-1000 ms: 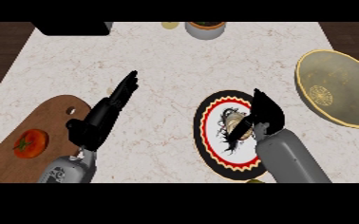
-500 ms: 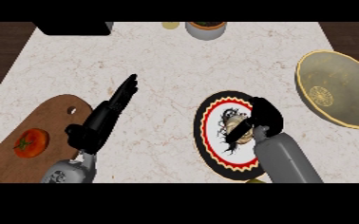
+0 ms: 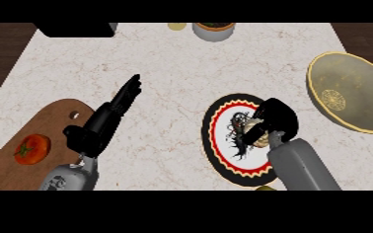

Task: Pick the cupcake from the plate and place it in the bowl

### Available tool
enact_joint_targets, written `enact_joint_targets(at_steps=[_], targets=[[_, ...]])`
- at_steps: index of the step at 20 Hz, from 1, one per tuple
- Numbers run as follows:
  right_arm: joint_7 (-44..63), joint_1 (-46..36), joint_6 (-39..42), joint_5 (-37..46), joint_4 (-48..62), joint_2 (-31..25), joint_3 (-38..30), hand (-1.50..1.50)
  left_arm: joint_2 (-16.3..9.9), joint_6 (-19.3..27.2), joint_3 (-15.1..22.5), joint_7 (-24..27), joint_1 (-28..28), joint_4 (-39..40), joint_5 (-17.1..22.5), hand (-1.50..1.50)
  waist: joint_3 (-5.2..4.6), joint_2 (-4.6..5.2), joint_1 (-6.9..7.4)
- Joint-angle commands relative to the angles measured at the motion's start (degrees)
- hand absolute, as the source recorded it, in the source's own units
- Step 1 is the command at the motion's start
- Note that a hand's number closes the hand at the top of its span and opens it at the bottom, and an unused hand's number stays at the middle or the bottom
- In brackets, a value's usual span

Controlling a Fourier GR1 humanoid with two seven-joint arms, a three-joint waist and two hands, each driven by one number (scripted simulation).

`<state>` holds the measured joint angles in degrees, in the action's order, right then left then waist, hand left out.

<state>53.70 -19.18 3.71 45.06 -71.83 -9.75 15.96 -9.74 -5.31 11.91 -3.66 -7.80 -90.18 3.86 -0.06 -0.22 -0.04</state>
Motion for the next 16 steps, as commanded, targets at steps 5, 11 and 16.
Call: enact_joint_targets(at_steps=[5, 11, 16], targets=[[-34.2, 4.6, 13.1, 0.3, -10.3, -8.2, 23.2, 1.5, 0.1, -0.3, -0.1, 0.3, -0.2, 0.4, 0.1, 0.0, 0.17, -0.63, 1.17], [-54.8, 11.5, 4.2, 3.8, -24.0, -30.6, 22.1, 1.5, -0.7, 0.3, -2.2, -0.1, 1.3, -0.1, 0.9, 0.0, 0.11, -0.58, -2.3], [-61.5, 19.0, -9.1, -0.7, -31.4, -38.4, 9.4, 1.5, -0.4, 0.3, -0.7, -0.1, 2.4, -1.5, -0.4, 0.0, 0.11, -0.41, -2.59]])
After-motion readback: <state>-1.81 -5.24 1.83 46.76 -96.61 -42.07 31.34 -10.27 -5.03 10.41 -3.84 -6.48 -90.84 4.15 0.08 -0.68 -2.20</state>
